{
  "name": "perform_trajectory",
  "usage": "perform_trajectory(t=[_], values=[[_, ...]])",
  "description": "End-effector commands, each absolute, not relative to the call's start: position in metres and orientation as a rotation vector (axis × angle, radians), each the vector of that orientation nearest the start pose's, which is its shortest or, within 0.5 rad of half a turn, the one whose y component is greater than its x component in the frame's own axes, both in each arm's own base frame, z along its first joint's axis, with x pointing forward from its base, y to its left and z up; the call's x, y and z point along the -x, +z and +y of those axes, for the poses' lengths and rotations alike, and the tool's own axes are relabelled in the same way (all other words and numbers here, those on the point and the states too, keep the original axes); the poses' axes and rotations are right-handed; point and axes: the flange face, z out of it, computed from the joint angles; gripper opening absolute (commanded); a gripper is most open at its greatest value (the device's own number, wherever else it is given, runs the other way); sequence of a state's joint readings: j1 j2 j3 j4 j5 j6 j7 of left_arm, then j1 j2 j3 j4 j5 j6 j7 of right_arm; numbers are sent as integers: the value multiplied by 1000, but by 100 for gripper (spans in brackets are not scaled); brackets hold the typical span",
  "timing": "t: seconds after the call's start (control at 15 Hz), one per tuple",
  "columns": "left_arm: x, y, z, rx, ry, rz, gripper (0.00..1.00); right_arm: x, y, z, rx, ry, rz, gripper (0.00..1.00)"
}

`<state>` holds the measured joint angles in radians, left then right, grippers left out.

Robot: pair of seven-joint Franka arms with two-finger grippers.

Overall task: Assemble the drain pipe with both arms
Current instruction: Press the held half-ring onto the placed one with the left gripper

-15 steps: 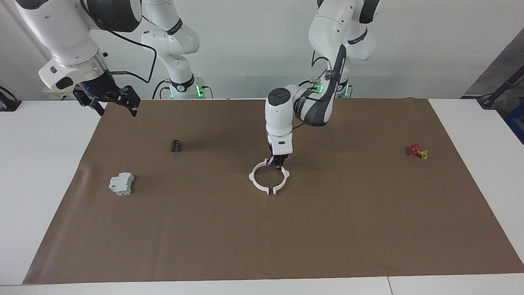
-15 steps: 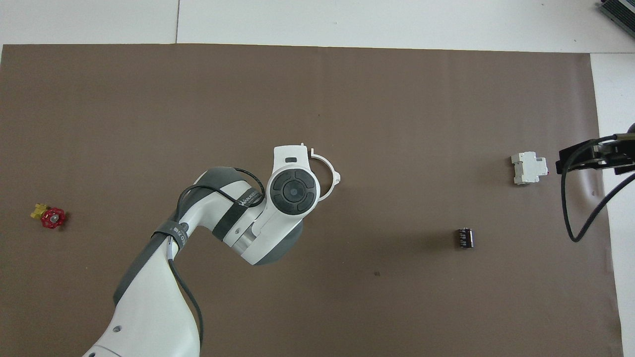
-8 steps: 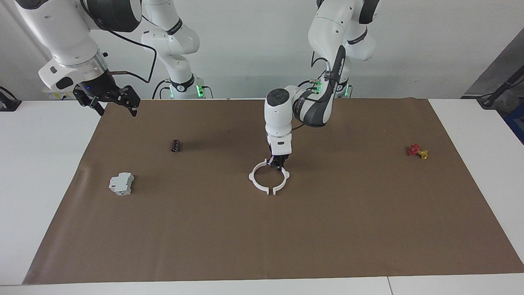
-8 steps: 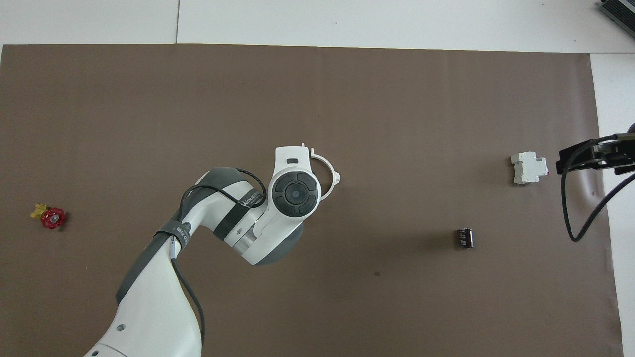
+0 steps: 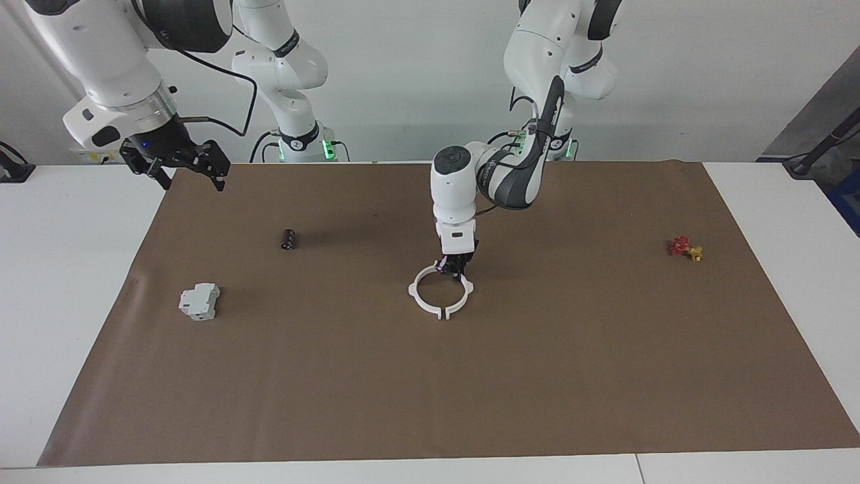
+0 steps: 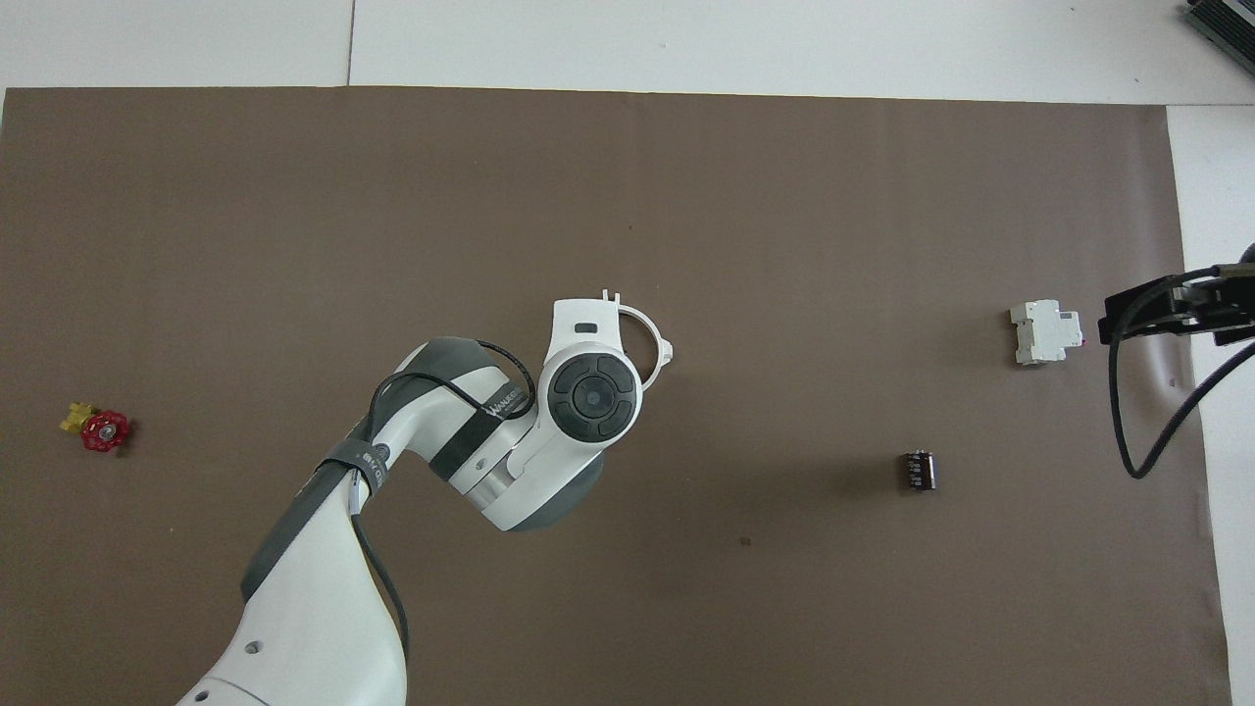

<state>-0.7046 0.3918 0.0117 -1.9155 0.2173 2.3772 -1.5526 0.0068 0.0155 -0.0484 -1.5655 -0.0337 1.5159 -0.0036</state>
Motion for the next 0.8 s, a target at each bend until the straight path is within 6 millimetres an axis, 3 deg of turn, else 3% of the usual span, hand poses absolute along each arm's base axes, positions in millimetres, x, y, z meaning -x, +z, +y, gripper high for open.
perform_trajectory(t=[0.0,0.73], values=[[-480,292,-405,2940,-303,-1049,0,-554,613,-28,3153,88,70,100],[-481,293,-406,2948,-309,-1049,0,-554,613,-28,3153,88,70,100]])
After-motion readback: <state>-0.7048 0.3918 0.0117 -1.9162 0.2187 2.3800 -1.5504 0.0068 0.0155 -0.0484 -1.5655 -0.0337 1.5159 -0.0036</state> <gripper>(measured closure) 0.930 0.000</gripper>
